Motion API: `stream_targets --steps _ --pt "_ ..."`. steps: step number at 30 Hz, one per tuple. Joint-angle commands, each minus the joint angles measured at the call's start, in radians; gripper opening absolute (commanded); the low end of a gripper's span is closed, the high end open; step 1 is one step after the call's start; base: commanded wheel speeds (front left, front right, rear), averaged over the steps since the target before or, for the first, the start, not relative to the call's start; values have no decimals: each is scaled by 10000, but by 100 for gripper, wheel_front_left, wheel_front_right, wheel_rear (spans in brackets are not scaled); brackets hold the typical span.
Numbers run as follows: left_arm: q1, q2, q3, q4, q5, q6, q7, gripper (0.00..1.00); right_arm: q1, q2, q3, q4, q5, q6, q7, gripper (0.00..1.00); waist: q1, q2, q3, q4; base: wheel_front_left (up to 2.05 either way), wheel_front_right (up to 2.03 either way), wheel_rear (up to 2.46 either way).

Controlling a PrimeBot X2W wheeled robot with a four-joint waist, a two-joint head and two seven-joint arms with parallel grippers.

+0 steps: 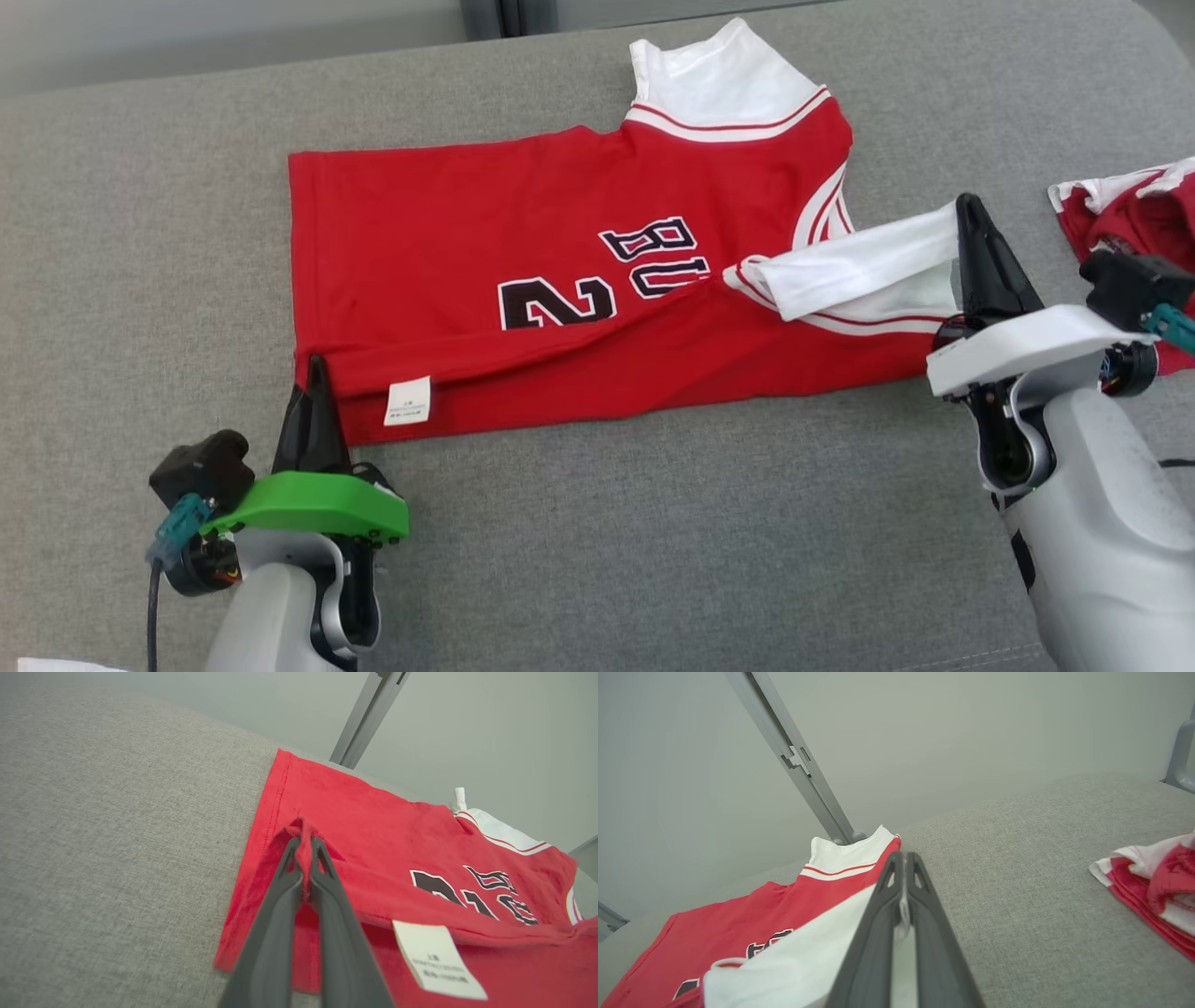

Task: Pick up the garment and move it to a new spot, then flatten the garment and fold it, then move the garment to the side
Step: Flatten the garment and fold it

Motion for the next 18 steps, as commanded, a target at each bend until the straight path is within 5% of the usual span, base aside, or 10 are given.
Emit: stream_targets --steps 1,8,9,10,11,12,18 --pt "-329 77 31 52 117 -5 -1 0 -280 -81 -72 117 -94 -17 -43 0 0 0 327 122 0 0 0" --pt "-905 77 94 328 253 157 -1 0 -1033 -40 -122 709 -534 -17 -43 0 0 0 574 224 0 0 0" --pt "-954 79 147 334 238 240 -1 33 -1095 -30 -166 788 -603 -17 -43 0 0 0 596 235 0 0 0" --pt "-986 79 158 325 241 272 -1 100 -1157 -42 -240 793 -716 -17 -43 0 0 0 611 242 0 0 0" --pt "-1011 72 160 290 290 305 -1 100 -1209 -48 -319 740 -866 -17 -43 60 0 0 623 252 0 0 0" --pt "-1012 75 178 272 263 349 -1 100 -1207 -21 -387 681 -986 -17 -43 100 0 0 628 257 0 0 0" --pt "-415 72 166 44 733 555 -1 100 -293 47 -817 -453 -2364 -17 -30 100 0 0 571 289 0 0 0"
